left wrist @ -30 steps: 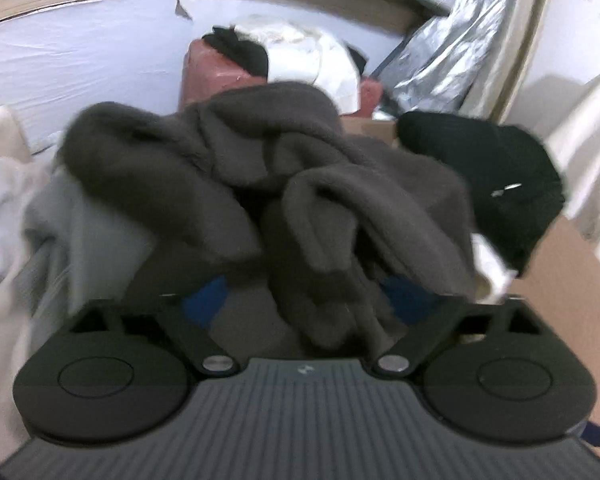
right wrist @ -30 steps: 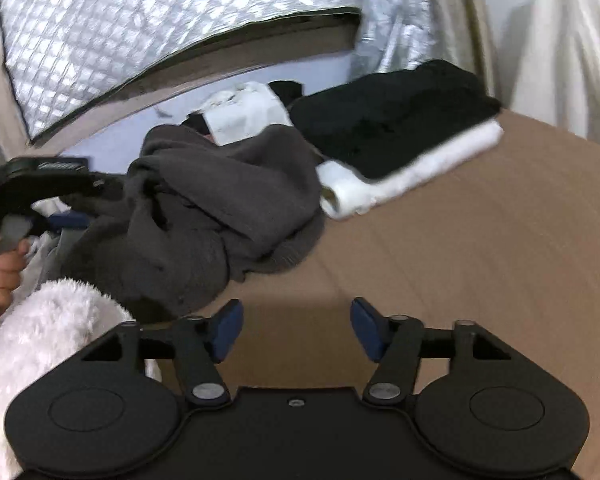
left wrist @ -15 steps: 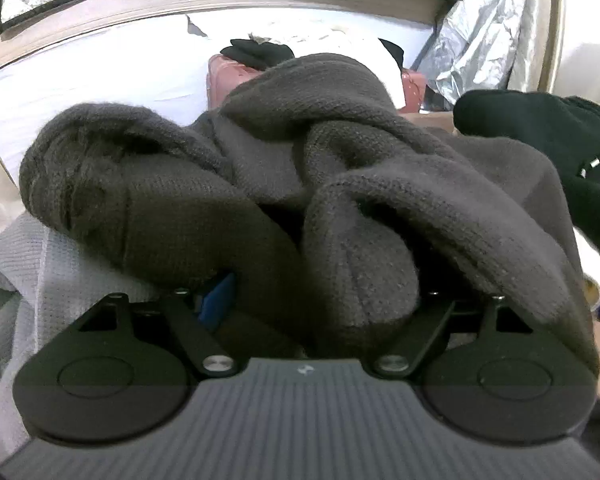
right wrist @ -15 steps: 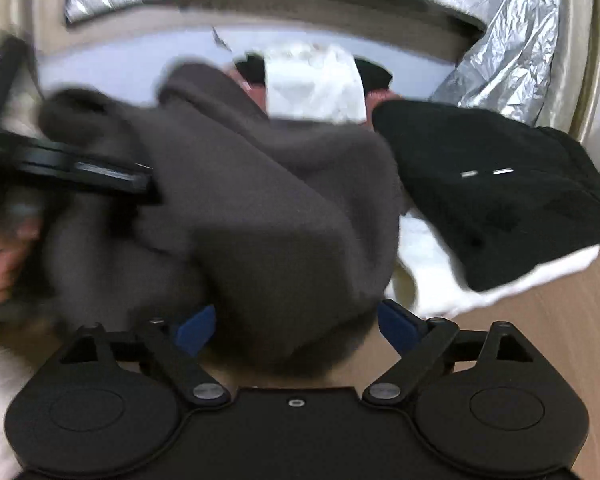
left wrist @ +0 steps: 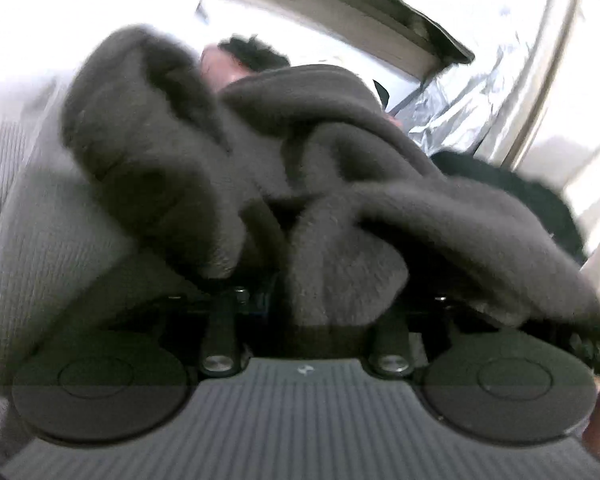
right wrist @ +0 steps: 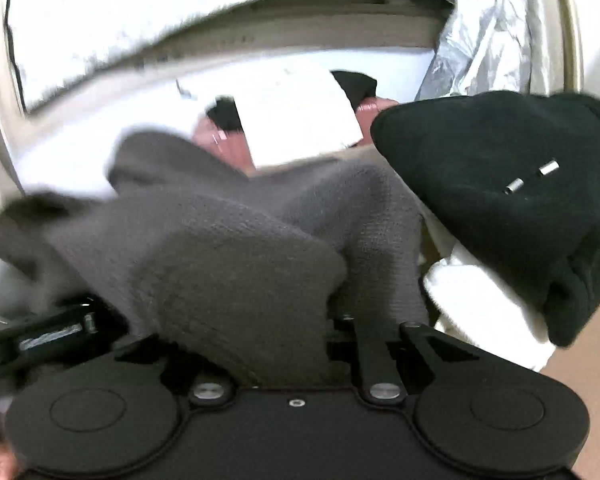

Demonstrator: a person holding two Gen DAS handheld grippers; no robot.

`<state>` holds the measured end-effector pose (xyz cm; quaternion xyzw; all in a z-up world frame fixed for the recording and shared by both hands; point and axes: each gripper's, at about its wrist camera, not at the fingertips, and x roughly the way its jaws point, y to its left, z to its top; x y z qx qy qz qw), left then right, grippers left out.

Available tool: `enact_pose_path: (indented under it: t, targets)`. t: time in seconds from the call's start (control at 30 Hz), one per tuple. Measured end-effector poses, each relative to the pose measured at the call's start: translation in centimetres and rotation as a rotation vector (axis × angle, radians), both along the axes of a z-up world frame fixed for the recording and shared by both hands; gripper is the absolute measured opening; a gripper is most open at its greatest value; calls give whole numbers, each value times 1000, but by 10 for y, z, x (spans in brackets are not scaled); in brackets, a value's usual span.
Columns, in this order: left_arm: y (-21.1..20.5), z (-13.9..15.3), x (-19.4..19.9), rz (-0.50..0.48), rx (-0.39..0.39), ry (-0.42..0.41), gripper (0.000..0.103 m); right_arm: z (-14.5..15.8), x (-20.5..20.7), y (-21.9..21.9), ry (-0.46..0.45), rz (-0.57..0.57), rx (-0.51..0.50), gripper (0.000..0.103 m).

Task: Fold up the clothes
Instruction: 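Grasp the crumpled grey sweater with both grippers and lift it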

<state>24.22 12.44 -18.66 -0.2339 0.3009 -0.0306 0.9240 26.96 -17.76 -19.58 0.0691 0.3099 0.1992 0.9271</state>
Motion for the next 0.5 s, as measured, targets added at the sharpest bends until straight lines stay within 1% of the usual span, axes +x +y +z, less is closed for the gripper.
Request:
enact_pose_path:
  t: [0.03, 0.07, 0.1, 0.13, 0.17, 0.2, 0.27, 0.37, 0.43, 0.5]
  targets:
    - [9, 2, -1, 21, -78, 21, 29, 6, -5, -5, 4, 12, 45, 16]
    - [17, 6, -2, 36, -155, 36, 26, 13, -11, -9, 8, 25, 90, 16]
    - [22, 12, -4, 41, -194, 28, 22, 22, -21, -14, 1, 33, 127, 16]
    - [25, 20, -7, 48, -199, 12, 20, 31, -28, -14, -18, 44, 149, 16]
    - [23, 29, -10, 48, -179, -13, 15, 40, -35, -14, -39, 56, 169, 15]
    - [22, 39, -14, 46, -160, -39, 5, 51, -46, -15, -64, 62, 181, 15]
    - [12, 58, -21, 3, -143, -87, 5, 67, -65, -17, -113, 55, 189, 15]
    - [-10, 79, -32, -64, -124, -134, 5, 93, -86, -31, -178, 9, 184, 14]
    - [-31, 93, -46, -80, -109, -161, 5, 111, -101, -45, -222, -65, 143, 14]
    - [-49, 106, -57, -119, -94, -192, 5, 125, -116, -60, -255, -128, 134, 14]
